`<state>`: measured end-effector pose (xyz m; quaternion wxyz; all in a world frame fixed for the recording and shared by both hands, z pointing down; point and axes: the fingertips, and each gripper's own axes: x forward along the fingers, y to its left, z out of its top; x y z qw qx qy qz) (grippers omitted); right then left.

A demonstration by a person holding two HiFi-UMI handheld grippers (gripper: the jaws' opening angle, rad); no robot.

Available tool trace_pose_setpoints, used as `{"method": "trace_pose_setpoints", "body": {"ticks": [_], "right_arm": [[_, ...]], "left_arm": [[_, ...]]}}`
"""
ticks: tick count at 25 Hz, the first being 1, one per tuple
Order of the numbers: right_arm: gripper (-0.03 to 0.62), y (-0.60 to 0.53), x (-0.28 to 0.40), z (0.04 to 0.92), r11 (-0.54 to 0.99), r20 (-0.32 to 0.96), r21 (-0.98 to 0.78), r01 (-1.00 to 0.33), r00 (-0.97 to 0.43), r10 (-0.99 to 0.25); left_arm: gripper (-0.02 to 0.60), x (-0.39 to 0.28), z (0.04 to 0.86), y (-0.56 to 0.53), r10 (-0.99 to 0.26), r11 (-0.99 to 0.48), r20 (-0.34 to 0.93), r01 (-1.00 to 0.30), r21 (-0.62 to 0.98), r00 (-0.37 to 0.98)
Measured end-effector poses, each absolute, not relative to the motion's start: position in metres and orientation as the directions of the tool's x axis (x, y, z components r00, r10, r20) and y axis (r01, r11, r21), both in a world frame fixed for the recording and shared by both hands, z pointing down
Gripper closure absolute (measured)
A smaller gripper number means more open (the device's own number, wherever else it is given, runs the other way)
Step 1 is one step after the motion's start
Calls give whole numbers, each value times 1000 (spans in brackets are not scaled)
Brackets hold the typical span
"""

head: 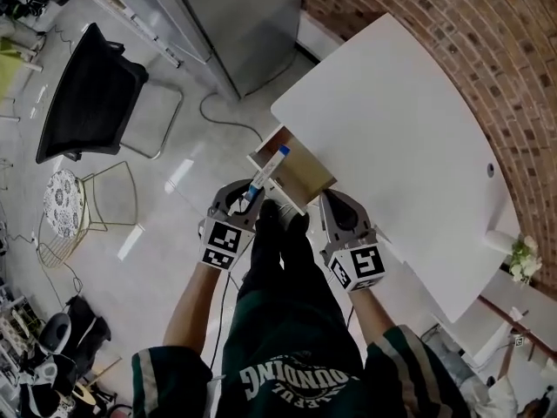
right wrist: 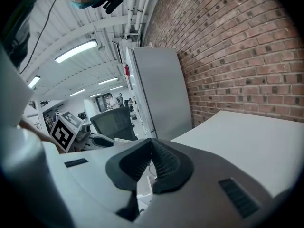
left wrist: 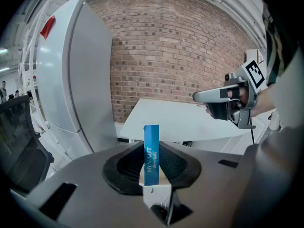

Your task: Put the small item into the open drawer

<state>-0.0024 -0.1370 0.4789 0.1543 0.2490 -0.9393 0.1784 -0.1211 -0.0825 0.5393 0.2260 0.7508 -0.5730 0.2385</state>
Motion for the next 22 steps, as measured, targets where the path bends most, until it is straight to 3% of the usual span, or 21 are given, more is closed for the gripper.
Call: {"method": "trace_pose_setpoints", "body": {"ticks": [22], "right_arm": [[569,-124,1,578,729,469,-317,-607,-768,-435]], "left_arm": [[486,-103,687,-106,-528,-447,753,-883,147,392]]}}
